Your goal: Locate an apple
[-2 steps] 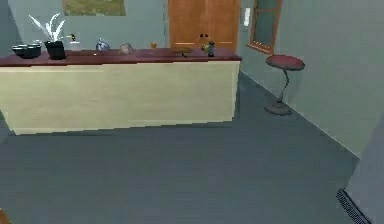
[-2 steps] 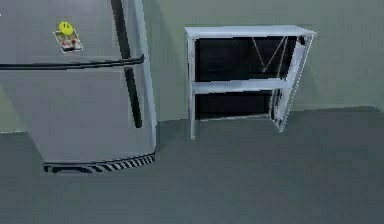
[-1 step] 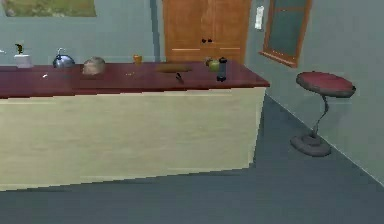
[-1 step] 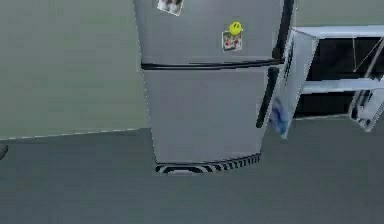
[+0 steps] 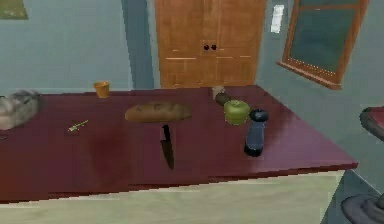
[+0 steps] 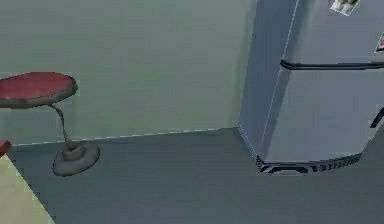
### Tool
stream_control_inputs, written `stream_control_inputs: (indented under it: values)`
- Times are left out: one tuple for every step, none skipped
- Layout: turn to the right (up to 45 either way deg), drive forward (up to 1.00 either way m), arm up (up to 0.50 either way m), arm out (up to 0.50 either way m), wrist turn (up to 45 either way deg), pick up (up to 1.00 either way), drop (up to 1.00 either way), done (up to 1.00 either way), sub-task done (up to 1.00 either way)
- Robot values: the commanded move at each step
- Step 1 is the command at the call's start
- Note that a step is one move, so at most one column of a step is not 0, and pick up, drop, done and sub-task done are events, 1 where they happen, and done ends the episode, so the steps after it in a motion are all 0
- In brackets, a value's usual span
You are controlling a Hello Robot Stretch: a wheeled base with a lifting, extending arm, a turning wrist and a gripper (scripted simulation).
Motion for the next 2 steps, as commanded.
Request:
stream_control_inputs:
  values:
    - [12.0, 0.00, 0.00, 0.00, 0.0, 0.00, 0.00, 0.00, 0.00]
    - [0.0, 0.00, 0.00, 0.00, 0.0, 0.00, 0.00, 1.00, 0.00]
